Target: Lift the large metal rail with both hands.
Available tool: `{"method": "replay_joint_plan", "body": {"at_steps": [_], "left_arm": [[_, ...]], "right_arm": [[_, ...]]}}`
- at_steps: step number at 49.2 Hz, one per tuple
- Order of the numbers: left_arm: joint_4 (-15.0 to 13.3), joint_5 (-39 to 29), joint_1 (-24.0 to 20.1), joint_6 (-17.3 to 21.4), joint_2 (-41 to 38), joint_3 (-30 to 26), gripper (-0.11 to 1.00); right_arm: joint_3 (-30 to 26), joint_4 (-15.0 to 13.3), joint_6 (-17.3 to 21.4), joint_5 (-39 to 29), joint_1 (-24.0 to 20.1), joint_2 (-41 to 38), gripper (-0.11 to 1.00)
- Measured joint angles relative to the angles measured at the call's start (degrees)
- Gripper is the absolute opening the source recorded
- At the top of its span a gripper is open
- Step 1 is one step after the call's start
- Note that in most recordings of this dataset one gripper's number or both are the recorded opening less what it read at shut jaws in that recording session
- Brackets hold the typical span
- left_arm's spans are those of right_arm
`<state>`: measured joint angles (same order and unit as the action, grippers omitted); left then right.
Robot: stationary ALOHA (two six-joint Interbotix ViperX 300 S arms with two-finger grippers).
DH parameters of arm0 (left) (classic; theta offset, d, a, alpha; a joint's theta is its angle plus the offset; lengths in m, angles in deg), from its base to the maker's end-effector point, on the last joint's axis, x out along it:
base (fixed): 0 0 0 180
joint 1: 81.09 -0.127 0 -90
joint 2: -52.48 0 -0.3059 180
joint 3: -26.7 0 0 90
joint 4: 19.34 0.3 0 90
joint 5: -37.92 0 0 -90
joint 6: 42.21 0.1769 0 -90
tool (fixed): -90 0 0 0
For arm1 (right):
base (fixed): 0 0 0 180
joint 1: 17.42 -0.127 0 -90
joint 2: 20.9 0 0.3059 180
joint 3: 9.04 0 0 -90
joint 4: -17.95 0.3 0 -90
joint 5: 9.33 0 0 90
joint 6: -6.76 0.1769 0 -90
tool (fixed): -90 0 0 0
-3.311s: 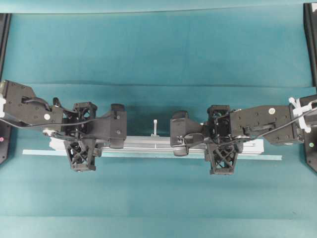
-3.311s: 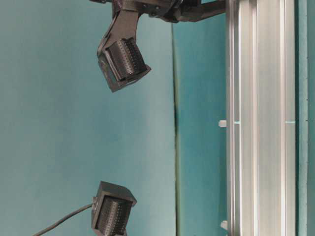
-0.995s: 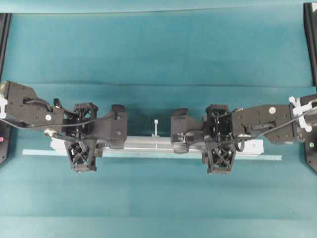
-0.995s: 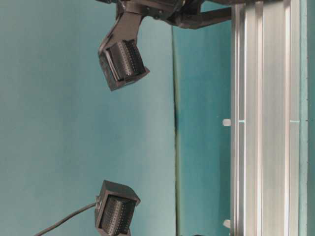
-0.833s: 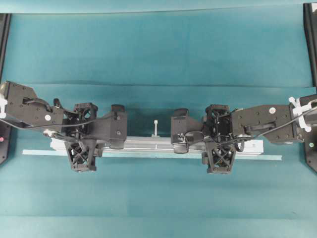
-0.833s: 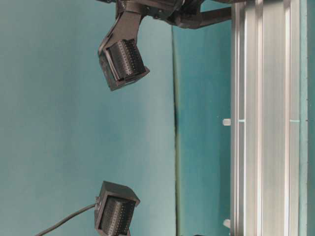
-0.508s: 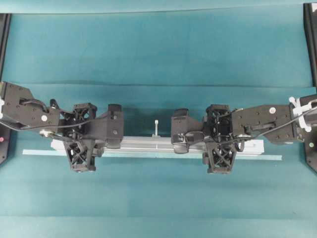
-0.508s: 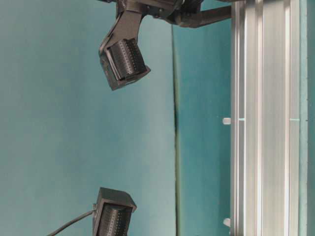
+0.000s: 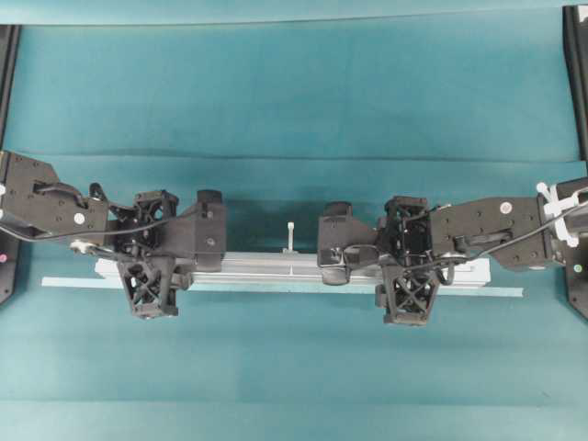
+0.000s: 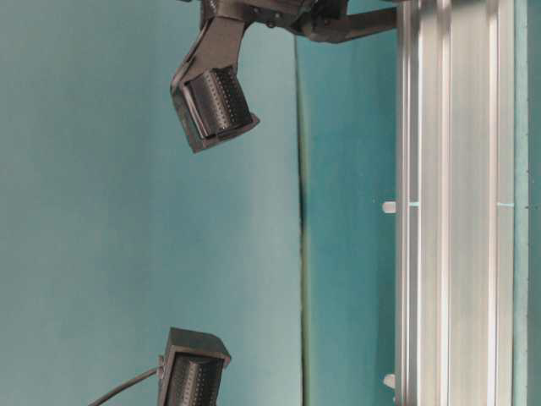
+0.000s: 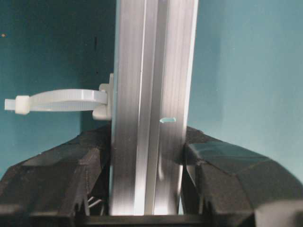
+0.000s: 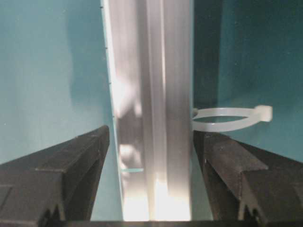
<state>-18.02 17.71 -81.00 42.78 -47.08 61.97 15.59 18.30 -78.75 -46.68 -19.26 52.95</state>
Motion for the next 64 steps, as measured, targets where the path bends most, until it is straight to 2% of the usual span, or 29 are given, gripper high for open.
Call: {"method": "replay_joint_plan", "body": {"at_steps": [11, 19, 23, 40, 64], "left_arm": [[0.0, 0.3, 0.0, -0.3, 0.1, 0.3, 0.38], [-0.1, 1.2, -0.7, -0.9, 0.0, 0.2, 0.83], [-0.1, 2.2, -0.5, -0.5, 0.0, 0.2, 0.97], [0.0, 3.3, -0.4, -0.3, 5.6, 1.8, 0.94], [-0.1, 3.3, -0.6, -0.5, 25.8, 5.0, 0.94]], "right_arm": [[0.0, 0.0, 0.0, 0.1, -0.1, 0.0, 0.78], [0.0, 0.0, 0.0, 0.1, -0.1, 0.0, 0.78], [0.0, 0.0, 0.0, 0.1, -0.1, 0.0, 0.78], [0.1, 0.0, 0.1, 0.3, -0.2, 1.7, 0.79], [-1.1, -0.2, 0.1, -1.3, 0.7, 15.0, 0.79]]}}
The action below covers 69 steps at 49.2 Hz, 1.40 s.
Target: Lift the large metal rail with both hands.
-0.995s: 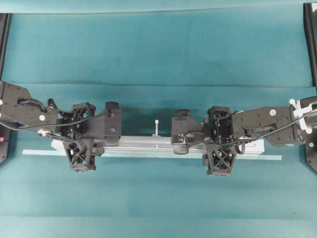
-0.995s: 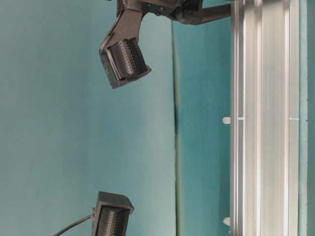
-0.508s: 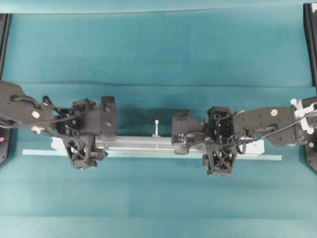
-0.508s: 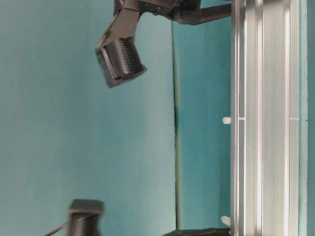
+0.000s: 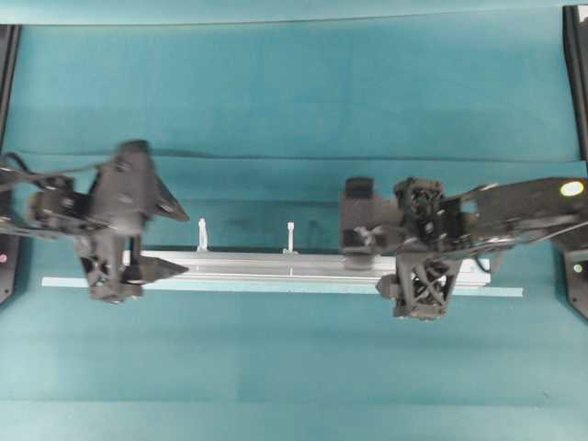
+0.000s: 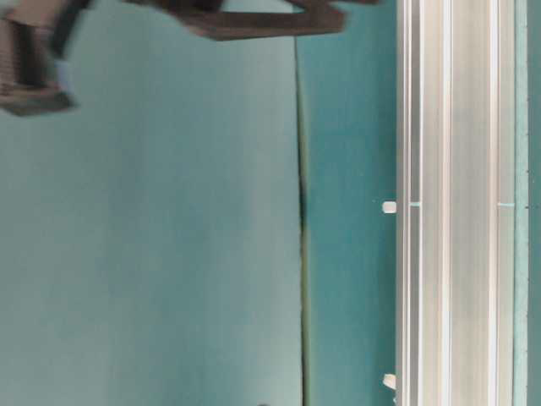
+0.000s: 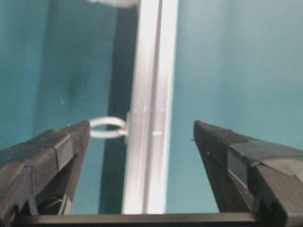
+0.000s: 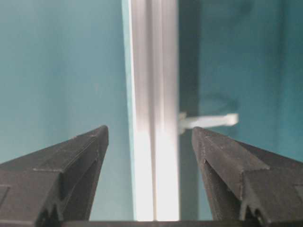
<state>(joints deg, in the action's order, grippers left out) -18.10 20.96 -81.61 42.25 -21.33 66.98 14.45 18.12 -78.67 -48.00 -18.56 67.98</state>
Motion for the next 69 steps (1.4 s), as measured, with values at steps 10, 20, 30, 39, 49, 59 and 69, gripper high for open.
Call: {"method": "replay_joint_plan", "body": {"at_steps": [10, 20, 30, 39, 49, 59, 69], "left_arm": [[0.0, 0.0, 0.0, -0.1, 5.8, 0.4, 0.94], [0.0, 0.0, -0.1, 0.0, 10.4, 0.4, 0.94], [0.0, 0.0, -0.1, -0.1, 14.6, 0.4, 0.94], [0.1, 0.2, -0.1, -0.3, 18.9, 0.4, 0.94], [0.0, 3.2, -1.1, -0.4, 23.6, 0.5, 0.94], [0.0, 8.1, -2.0, -0.4, 26.7, 0.5, 0.94], [0.0, 9.6, -2.7, -0.5, 27.6, 0.5, 0.94]], "right_arm": [[-1.1, -0.4, 0.0, 0.0, 2.0, 5.7, 0.79], [-1.1, -1.0, 0.0, 0.0, 3.3, 10.5, 0.79], [-1.1, -1.6, 0.1, 0.8, 3.8, 14.7, 0.79], [-0.4, -1.7, 0.0, 3.7, 4.1, 18.4, 0.79], [2.5, -1.7, 0.0, 10.4, 5.0, 23.4, 0.79], [6.5, -1.7, 0.1, 17.3, 6.0, 29.5, 0.79], [8.8, -1.7, 0.0, 17.8, 6.6, 34.1, 0.79]]}}
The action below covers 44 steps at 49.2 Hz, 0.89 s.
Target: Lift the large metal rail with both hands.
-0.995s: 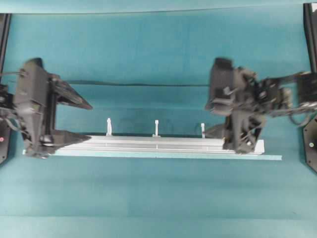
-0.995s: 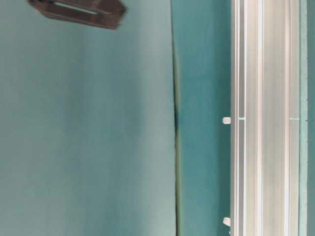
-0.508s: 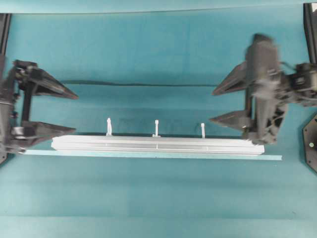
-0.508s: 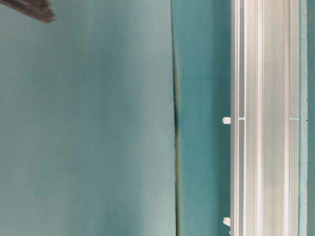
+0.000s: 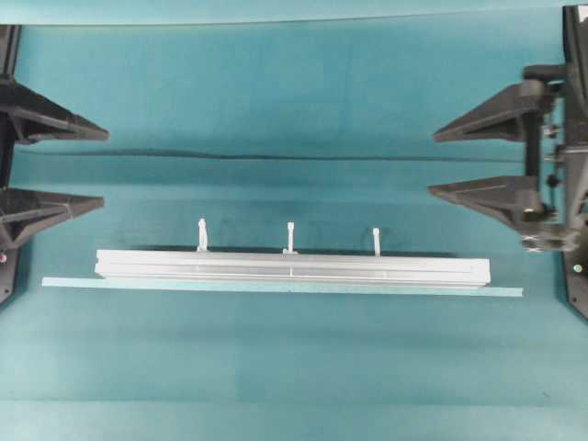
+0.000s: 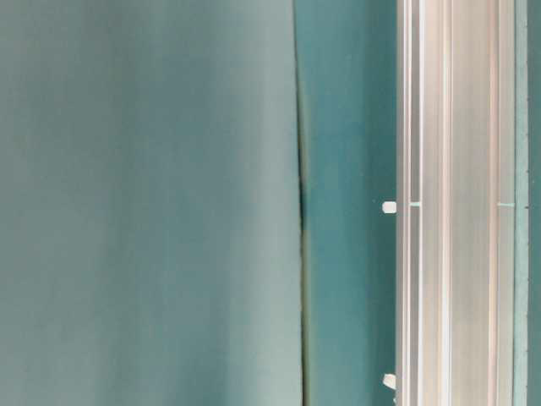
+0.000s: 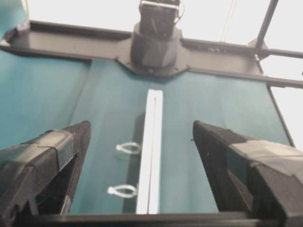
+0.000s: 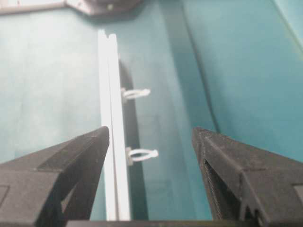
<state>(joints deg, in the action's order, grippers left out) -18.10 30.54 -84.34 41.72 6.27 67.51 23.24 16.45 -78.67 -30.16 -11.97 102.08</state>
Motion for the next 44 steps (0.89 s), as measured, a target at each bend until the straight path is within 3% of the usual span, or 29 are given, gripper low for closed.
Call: {"method": "replay_joint_plan", "body": {"at_steps": [44], "left_arm": [[0.0, 3.6, -0.2, 0.0, 3.3, 0.2, 0.94]], "right_arm": [[5.8, 0.2, 1.5, 1.0, 0.1, 10.7, 0.79]]}}
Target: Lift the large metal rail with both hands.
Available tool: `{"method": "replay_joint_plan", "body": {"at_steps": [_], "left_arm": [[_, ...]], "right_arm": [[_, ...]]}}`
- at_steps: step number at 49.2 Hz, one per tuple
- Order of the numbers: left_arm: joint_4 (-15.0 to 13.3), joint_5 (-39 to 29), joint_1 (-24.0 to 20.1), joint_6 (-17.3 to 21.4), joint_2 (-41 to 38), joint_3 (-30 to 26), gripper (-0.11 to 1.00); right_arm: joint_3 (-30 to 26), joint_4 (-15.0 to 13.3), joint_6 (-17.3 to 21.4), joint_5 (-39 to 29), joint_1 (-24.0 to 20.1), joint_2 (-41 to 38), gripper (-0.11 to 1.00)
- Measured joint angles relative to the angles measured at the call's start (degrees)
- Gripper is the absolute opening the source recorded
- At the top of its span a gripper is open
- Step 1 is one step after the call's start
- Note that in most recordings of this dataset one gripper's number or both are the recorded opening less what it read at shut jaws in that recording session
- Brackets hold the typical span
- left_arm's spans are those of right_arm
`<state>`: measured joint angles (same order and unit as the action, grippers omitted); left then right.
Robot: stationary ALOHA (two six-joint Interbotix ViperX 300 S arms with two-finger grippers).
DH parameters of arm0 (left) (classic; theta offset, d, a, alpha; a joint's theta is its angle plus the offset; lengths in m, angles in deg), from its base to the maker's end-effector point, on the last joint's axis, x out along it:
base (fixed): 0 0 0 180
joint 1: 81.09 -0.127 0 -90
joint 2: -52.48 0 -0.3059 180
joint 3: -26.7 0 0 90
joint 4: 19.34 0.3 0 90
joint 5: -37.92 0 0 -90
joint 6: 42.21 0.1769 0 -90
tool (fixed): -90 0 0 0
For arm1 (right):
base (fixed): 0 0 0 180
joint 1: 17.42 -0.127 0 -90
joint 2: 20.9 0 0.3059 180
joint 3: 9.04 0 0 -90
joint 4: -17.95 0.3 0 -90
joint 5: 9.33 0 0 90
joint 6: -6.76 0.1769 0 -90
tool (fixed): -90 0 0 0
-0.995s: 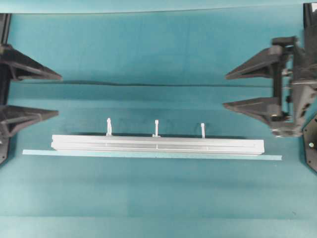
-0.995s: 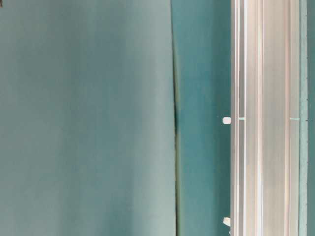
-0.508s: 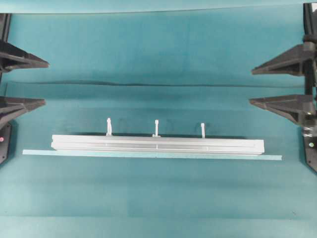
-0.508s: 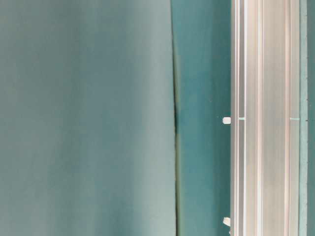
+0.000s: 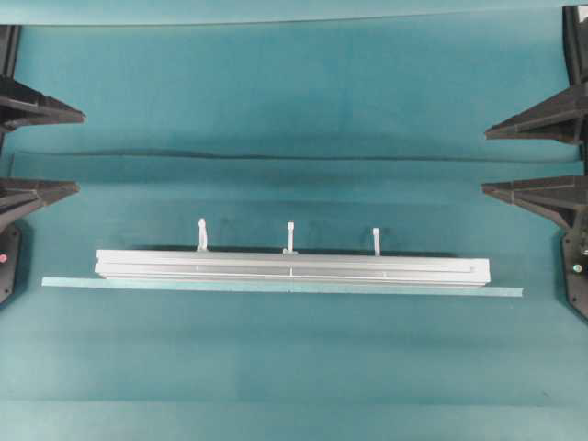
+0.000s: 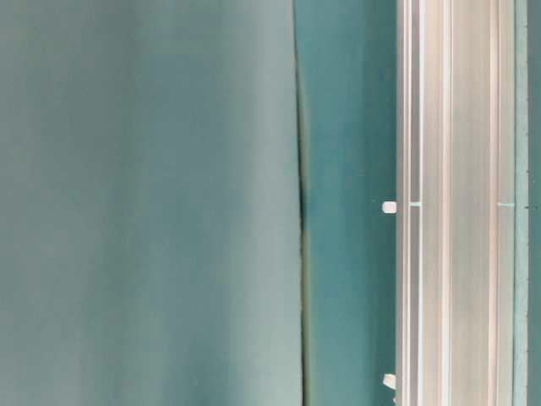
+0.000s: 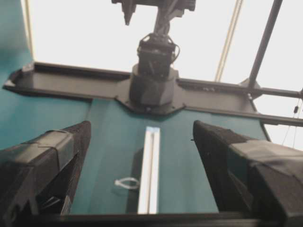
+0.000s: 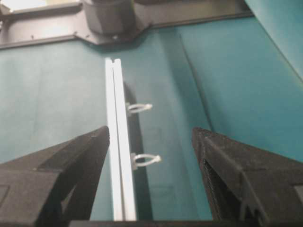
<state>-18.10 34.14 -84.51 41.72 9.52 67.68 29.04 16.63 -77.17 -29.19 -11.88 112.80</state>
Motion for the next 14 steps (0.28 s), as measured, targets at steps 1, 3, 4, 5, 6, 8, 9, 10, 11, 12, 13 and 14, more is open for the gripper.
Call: {"method": "replay_joint_plan", "body": {"at_steps": [1, 3, 4, 5, 6, 8, 9, 10, 11, 12, 13, 14], "left_arm": [[0.0, 0.0, -0.1, -0.1, 0.0, 0.0, 0.94], [0.0, 0.0, 0.0, -0.1, 0.0, 0.1, 0.94], [0.0, 0.0, 0.0, -0.1, 0.0, 0.2, 0.94], [0.0, 0.0, 0.0, 0.0, 0.0, 0.2, 0.94], [0.0, 0.0, 0.0, -0.1, 0.1, 0.2, 0.94], [0.0, 0.0, -0.1, 0.0, 0.0, 0.2, 0.94], [0.0, 0.0, 0.0, -0.1, 0.0, 0.2, 0.94], [0.0, 0.0, -0.1, -0.1, 0.0, 0.2, 0.94], [0.0, 0.0, 0.0, -0.1, 0.1, 0.2, 0.94], [0.0, 0.0, 0.0, -0.1, 0.0, 0.2, 0.94], [0.0, 0.0, -0.1, -0.1, 0.0, 0.2, 0.94], [0.0, 0.0, 0.0, 0.0, 0.0, 0.2, 0.94]], "right_arm": [[0.1, 0.0, 0.0, 0.1, 0.0, 0.2, 0.79], [0.2, 0.0, 0.0, 0.1, 0.1, 0.4, 0.79], [0.1, 0.0, 0.1, 0.1, 0.1, 0.4, 0.79], [0.1, 0.0, 0.1, 0.1, 0.1, 0.4, 0.79], [0.2, 0.0, 0.1, 0.1, 0.1, 0.5, 0.79], [0.2, 0.0, 0.0, 0.2, 0.0, 0.6, 0.79], [0.2, 0.0, 0.0, 0.2, 0.1, 0.7, 0.79], [0.3, 0.0, 0.1, 0.1, 0.1, 0.7, 0.79], [0.2, 0.0, 0.1, 0.2, 0.1, 0.7, 0.79], [0.3, 0.0, 0.1, 0.2, 0.1, 0.7, 0.79], [0.3, 0.0, 0.1, 0.2, 0.1, 0.7, 0.79], [0.4, 0.0, 0.1, 0.2, 0.1, 0.7, 0.79]]}}
